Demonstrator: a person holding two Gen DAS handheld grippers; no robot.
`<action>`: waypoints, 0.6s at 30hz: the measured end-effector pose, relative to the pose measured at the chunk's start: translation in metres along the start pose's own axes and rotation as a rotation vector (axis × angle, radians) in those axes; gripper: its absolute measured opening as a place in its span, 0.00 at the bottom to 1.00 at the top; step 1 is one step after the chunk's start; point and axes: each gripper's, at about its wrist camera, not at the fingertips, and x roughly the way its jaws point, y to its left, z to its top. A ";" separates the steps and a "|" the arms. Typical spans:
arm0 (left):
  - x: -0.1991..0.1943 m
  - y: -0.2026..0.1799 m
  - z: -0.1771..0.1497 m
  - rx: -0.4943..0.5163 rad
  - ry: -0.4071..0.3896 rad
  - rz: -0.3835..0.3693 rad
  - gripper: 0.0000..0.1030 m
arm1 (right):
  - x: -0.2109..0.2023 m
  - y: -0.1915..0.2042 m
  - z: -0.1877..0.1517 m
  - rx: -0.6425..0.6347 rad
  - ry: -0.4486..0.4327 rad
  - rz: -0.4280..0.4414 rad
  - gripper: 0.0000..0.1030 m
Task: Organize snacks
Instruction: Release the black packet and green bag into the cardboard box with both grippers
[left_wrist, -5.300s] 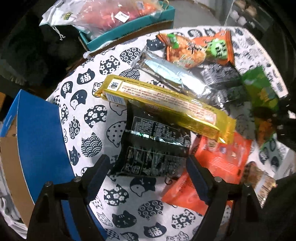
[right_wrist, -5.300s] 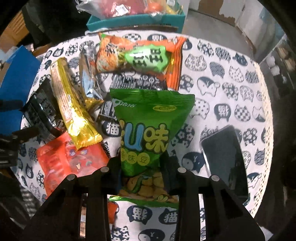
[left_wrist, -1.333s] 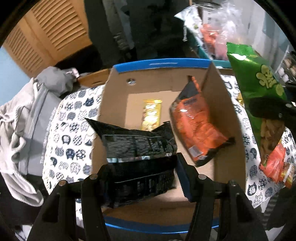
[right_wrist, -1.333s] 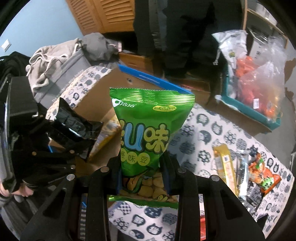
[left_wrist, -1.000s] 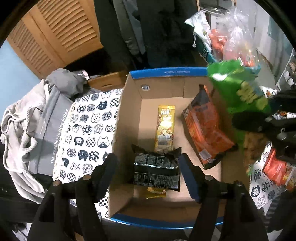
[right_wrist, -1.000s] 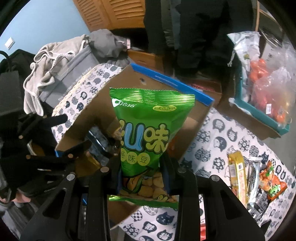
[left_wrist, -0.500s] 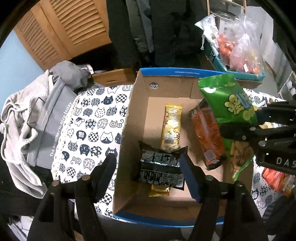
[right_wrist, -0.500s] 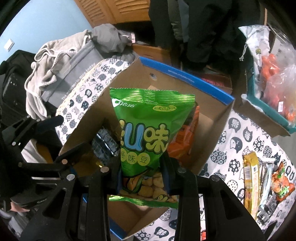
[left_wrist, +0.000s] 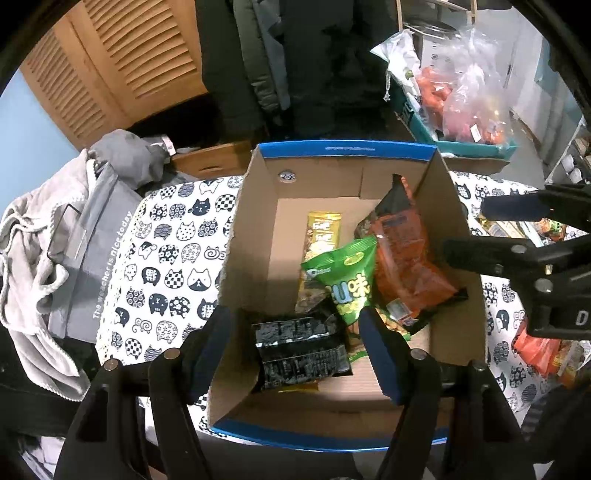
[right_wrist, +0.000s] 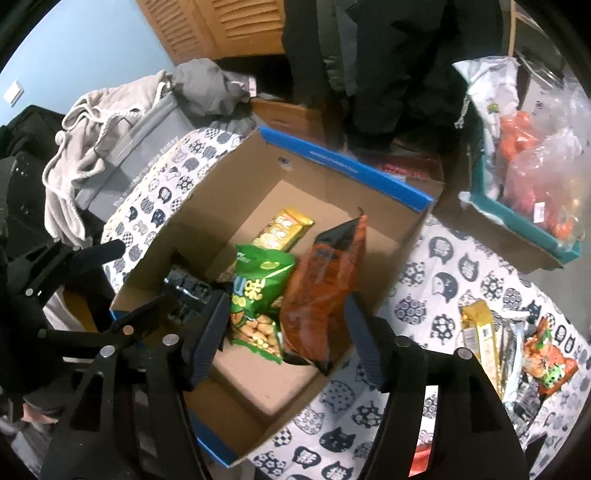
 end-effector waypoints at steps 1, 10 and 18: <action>0.000 -0.002 0.000 0.003 0.002 -0.006 0.70 | -0.003 -0.002 -0.002 0.004 -0.002 -0.006 0.68; -0.007 -0.025 0.001 0.044 0.000 -0.053 0.70 | -0.028 -0.015 -0.020 0.022 -0.013 -0.041 0.74; -0.016 -0.058 0.001 0.108 -0.005 -0.113 0.75 | -0.049 -0.037 -0.046 0.028 -0.015 -0.092 0.75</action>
